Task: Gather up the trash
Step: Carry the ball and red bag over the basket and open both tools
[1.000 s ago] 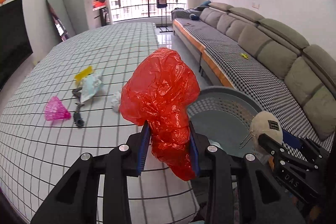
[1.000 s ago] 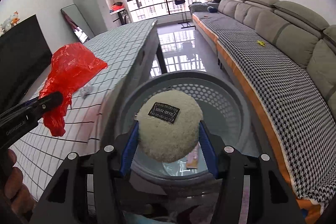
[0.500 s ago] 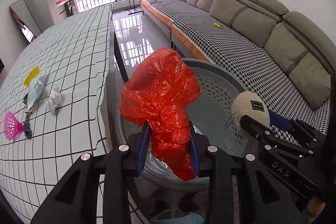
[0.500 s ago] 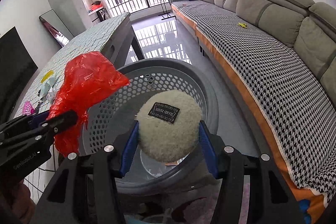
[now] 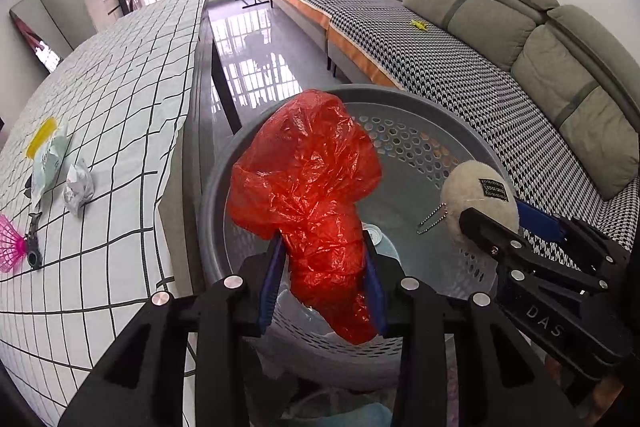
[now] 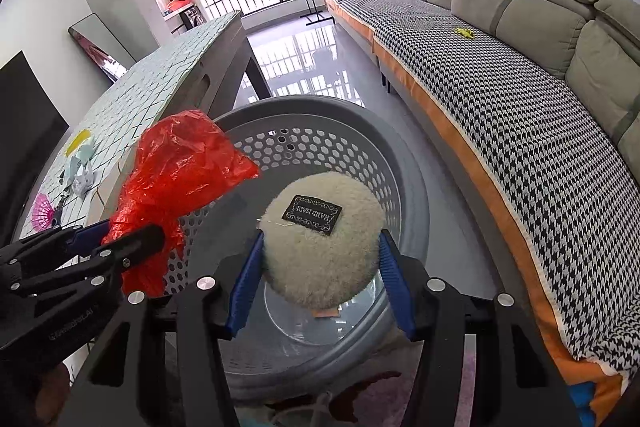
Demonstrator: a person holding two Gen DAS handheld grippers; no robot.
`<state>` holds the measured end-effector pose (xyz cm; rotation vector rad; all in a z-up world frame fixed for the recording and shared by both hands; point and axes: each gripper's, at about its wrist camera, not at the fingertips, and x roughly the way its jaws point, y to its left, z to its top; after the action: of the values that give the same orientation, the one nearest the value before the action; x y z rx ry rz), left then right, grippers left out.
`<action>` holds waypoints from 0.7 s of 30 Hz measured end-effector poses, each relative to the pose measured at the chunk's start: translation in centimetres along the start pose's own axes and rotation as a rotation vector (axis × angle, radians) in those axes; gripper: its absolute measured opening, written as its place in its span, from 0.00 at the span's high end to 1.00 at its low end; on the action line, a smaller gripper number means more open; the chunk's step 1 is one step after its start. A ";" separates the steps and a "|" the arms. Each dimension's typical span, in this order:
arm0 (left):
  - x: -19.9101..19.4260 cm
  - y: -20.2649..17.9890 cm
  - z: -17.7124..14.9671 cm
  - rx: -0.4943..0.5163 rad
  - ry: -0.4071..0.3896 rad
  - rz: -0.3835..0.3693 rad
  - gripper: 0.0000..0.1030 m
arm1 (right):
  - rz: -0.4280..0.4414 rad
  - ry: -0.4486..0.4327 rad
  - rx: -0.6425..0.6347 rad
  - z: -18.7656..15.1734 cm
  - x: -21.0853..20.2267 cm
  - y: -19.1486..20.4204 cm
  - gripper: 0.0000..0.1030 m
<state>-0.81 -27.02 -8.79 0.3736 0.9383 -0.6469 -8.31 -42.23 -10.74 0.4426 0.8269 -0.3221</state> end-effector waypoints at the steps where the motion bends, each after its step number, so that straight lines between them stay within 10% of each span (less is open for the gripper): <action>1: 0.1 -0.1 0.1 -0.002 0.001 0.001 0.64 | 0.001 0.001 0.001 -0.1 0.0 0.0 0.48; 21: -0.9 0.1 0.1 -0.023 -0.026 0.034 0.38 | 0.024 -0.052 0.023 -0.1 -1.4 -0.6 0.33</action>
<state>-1.08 -26.67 -8.03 0.3596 0.9124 -0.6087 -9.52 -42.59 -9.91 0.4632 0.7675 -0.3196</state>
